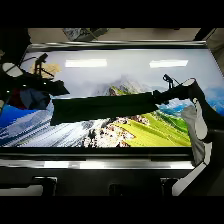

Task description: Fold the shirts.

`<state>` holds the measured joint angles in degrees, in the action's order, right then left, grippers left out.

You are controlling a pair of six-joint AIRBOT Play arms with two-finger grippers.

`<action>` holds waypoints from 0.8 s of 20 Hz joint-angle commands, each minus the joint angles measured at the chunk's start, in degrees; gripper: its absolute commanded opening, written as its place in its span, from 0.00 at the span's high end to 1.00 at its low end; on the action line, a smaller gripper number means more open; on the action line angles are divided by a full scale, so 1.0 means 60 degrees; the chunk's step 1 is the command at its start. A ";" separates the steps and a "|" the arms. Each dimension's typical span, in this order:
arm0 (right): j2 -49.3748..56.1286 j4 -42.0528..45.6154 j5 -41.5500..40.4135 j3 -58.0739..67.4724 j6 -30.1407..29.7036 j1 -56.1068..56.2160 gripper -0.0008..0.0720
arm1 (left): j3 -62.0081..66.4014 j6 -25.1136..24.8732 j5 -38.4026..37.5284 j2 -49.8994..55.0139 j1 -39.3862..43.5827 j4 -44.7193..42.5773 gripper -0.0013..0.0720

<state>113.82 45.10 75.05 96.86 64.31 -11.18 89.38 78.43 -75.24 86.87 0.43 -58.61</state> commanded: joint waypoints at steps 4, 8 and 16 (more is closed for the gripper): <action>-0.2535 -0.0197 0.1443 0.0004 -0.0761 0.0270 0.94 | -0.1515 0.0248 0.2820 0.1093 0.2572 0.1679 0.93; -0.4473 0.1111 0.2557 0.0004 -0.0499 0.1060 0.94 | -0.1144 0.0244 0.3887 0.2481 0.3595 0.3570 0.93; -0.6936 0.1512 0.2772 0.0004 0.0641 0.1300 0.93 | -0.0951 0.0095 0.4860 0.3719 0.5162 0.6109 0.93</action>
<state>76.31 53.21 91.05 96.88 65.25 -3.73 83.50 79.94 -50.09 106.69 27.40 -30.57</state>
